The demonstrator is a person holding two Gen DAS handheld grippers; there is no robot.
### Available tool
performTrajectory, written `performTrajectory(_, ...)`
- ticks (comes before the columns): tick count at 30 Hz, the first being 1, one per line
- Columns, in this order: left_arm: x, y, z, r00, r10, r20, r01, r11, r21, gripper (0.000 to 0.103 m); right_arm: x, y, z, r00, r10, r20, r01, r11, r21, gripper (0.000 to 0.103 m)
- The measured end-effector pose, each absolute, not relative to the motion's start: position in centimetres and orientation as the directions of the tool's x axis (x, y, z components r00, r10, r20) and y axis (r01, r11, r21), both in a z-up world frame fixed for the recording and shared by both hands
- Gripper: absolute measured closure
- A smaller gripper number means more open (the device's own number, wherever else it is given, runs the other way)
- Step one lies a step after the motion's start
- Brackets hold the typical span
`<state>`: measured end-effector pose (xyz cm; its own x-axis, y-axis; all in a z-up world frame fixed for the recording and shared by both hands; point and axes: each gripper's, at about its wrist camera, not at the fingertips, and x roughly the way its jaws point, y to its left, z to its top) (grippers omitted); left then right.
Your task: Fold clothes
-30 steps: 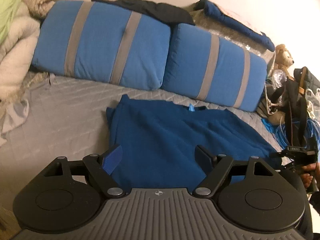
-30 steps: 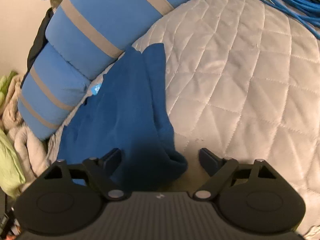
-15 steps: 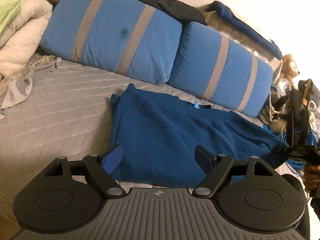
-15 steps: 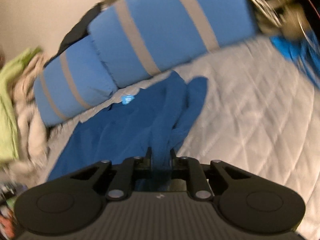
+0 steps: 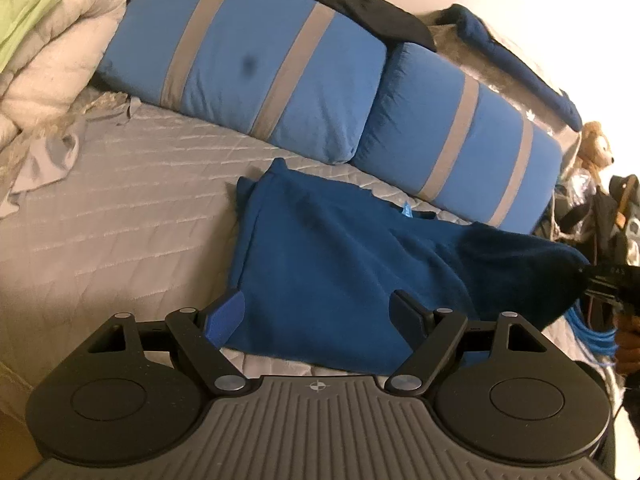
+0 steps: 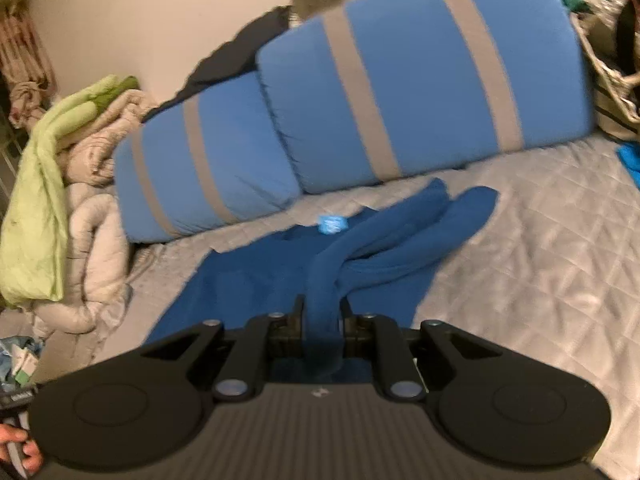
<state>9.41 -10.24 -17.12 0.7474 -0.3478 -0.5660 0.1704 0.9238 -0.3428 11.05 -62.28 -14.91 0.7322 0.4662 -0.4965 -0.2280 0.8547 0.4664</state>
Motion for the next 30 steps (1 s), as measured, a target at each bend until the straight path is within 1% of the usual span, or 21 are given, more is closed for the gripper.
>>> performTrajectory(5,8.9,-9.1,-17.1,0.772,-0.370,-0.518,0.151,0.897,-0.415,0.023,13.3,-56.7,-12.8,0.702,0.539,-0.465,-0.342,0.828,0.444,0.089)
performTrajectory(9,7.4,-8.9,-16.1,0.809,-0.355,-0.468,0.171,0.904,-0.391,0.023,15.5,-49.4,-12.2,0.643,0.609,-0.464,-0.452,0.791,0.412,0.089)
performTrajectory(15,5.8,-7.2,-14.9,0.828,-0.345,-0.443,0.159,0.901,-0.404,0.023,17.2,-37.8,-13.1,0.531,0.715,-0.455,-0.592,0.697,0.405,0.090)
performTrajectory(19,5.1,-5.7,-14.9,0.831,-0.320,-0.455,0.124,0.904,-0.410,0.023,16.0,-31.0,-15.8,0.433,0.737,-0.519,-0.666,0.649,0.368,0.090)
performTrajectory(20,5.0,-5.3,-15.0,0.830,-0.316,-0.459,0.116,0.904,-0.412,0.023,15.6,-29.8,-16.9,0.405,0.730,-0.551,-0.679,0.643,0.352,0.090)
performTrajectory(24,4.7,-3.8,-15.1,0.829,-0.304,-0.470,0.092,0.902,-0.422,0.023,14.3,-27.4,-20.2,0.390,0.664,-0.637,-0.705,0.661,0.258,0.090)
performTrajectory(27,4.7,-2.8,-15.2,0.828,-0.294,-0.477,0.076,0.902,-0.425,0.023,13.8,-27.4,-20.3,0.408,0.652,-0.639,-0.702,0.671,0.237,0.089)
performTrajectory(28,4.9,-2.6,-15.2,0.827,-0.289,-0.481,0.068,0.903,-0.424,0.023,13.6,-27.4,-20.3,0.414,0.649,-0.638,-0.701,0.675,0.231,0.086)
performTrajectory(29,5.1,-2.5,-15.2,0.826,-0.284,-0.486,0.060,0.903,-0.425,0.023,13.5,-27.3,-20.1,0.414,0.649,-0.638,-0.704,0.673,0.228,0.078)
performTrajectory(30,5.3,-2.3,-15.2,0.825,-0.282,-0.490,0.055,0.902,-0.428,0.023,13.3,-27.4,-20.0,0.409,0.657,-0.633,-0.715,0.662,0.225,0.062)
